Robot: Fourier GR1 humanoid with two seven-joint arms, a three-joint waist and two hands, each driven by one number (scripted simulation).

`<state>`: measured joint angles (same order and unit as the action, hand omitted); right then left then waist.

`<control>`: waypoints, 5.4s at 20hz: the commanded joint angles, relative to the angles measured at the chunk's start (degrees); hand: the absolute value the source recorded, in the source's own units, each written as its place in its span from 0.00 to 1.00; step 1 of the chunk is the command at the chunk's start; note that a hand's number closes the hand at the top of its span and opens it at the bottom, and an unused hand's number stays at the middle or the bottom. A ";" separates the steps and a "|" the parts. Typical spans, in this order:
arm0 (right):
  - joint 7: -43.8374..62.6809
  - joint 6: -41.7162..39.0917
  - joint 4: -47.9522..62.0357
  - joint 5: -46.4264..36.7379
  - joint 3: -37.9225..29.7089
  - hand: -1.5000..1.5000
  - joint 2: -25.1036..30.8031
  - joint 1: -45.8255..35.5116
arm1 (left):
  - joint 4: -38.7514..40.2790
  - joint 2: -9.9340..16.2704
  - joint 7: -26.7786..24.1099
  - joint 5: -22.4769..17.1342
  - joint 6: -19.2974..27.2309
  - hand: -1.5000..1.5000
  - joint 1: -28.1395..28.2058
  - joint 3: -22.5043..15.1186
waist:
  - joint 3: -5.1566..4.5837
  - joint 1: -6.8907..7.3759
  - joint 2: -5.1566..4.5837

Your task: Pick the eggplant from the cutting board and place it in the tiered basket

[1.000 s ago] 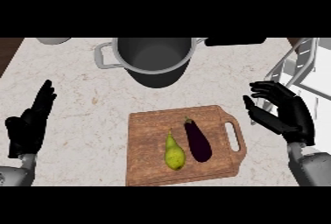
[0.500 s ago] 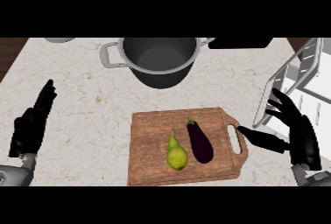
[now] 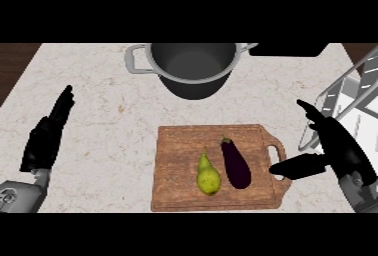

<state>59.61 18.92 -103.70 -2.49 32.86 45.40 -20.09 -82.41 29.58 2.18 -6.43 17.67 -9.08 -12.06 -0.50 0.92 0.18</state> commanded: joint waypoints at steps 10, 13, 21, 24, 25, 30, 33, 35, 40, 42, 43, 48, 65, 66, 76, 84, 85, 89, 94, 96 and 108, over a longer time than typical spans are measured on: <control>24.30 -9.77 12.17 3.44 3.65 0.00 -11.90 -16.77 | 0.60 0.22 -0.21 -0.28 -2.37 0.50 -0.92 1.86 | 0.35 0.35 -0.26; 24.78 -10.54 15.40 2.80 6.45 0.00 -13.45 -16.35 | 0.39 -2.26 0.49 2.01 0.57 0.50 -0.32 0.14 | 0.37 0.10 -0.19; 25.60 -9.61 21.21 1.22 10.49 0.00 -19.11 -18.06 | 0.61 -1.66 -0.81 1.33 -1.58 0.50 0.46 1.83 | 0.36 -0.42 0.03; 25.60 -10.67 21.65 1.84 10.31 0.00 -20.27 -20.27 | -0.61 -2.19 0.46 2.09 -0.73 0.50 1.65 1.57 | 0.35 -0.52 0.25; 25.25 -11.09 22.54 0.81 10.61 0.00 -20.47 -19.56 | 2.80 -2.12 0.37 2.28 -0.85 0.50 -1.75 2.93 | 0.41 -0.87 -0.12; 25.60 -12.67 21.98 -1.51 13.78 0.00 -19.90 -20.04 | 2.77 -2.11 1.91 2.30 -1.44 0.50 -2.72 3.30 | 0.33 -1.76 0.27; 25.61 -10.14 23.50 -4.69 16.09 0.00 -22.70 -19.96 | 1.57 -1.42 1.89 1.79 -2.77 0.50 -1.85 3.65 | 0.33 -1.61 0.42; 25.60 -12.93 25.74 -4.05 14.89 0.00 -23.12 -22.69 | 2.66 -3.61 -0.45 3.06 -1.56 0.50 -0.53 2.46 | 0.32 -1.31 0.22; 25.60 -13.88 27.17 -3.72 13.58 0.00 -24.59 -22.37 | -0.03 -1.28 0.50 1.71 -3.09 0.50 1.24 4.73 | 0.35 -1.11 0.42; 25.60 -13.70 28.78 -4.49 13.83 0.00 -25.94 -22.13 | 0.94 -3.15 -1.18 2.26 -2.51 0.50 1.87 3.91 | 0.33 -1.23 0.31; 25.60 -12.12 28.13 -5.17 14.76 0.00 -26.59 -19.52 | -0.25 -2.00 1.15 2.77 -2.51 0.50 0.49 4.15 | 0.40 -1.43 0.33; 25.60 -12.24 28.43 -6.80 14.57 0.00 -26.86 -17.07 | 0.47 -3.46 1.74 3.66 -1.96 0.50 -0.77 3.83 | 0.42 -1.84 0.28; 19.16 -15.03 38.07 -9.89 7.92 0.00 -33.75 -14.68 | 1.15 -3.58 0.70 4.45 -4.86 0.50 -0.44 6.22 | 0.47 -0.85 -0.16; 18.08 -15.62 38.45 -10.11 7.28 0.00 -33.42 -14.85 | 3.08 -4.97 -0.99 5.60 -4.06 0.50 -1.65 5.80 | 0.46 -1.07 -0.21; 12.32 -21.98 41.30 -13.05 12.31 1.00 -37.01 -13.29 | 2.12 -6.90 0.36 7.02 -4.16 0.50 -1.23 5.04 | 0.47 -0.60 -0.22; 16.60 -16.75 34.61 -15.16 3.91 1.00 -39.73 -12.69 | 0.18 -5.23 0.93 6.22 -6.62 0.50 1.01 7.99 | 0.47 -1.02 0.02; 19.83 -16.32 31.44 -16.02 4.18 1.00 -40.60 -12.98 | 2.11 -5.38 1.72 6.73 -6.28 0.50 -1.82 8.18 | 0.45 -1.57 0.08; 13.23 -11.17 37.80 -22.54 -0.35 1.00 -40.03 -17.35 | -1.24 -6.44 1.28 7.56 -6.09 0.50 1.33 7.05 | 0.49 -0.40 -0.16; 7.75 1.12 37.67 -34.71 -2.68 1.00 -39.06 -18.96 | -0.67 -6.04 2.38 6.48 -6.84 0.50 -0.18 8.19 | 0.51 -0.77 -0.10; 10.57 6.11 35.55 -39.51 -3.90 1.00 -40.95 -20.55 | -1.35 -6.73 0.86 8.06 -5.86 0.50 2.36 6.78 | 0.48 -0.91 0.38; 18.47 -5.91 23.17 -63.18 -13.70 1.00 -33.81 -31.52 | 0.43 -6.35 0.96 7.46 -6.25 0.50 1.14 9.37 | 0.42 -2.30 0.54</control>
<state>66.19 18.47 -76.60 -60.67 22.41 10.03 -47.79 -82.24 22.73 2.93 1.32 11.90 -7.18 -3.65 -0.10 -1.31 0.76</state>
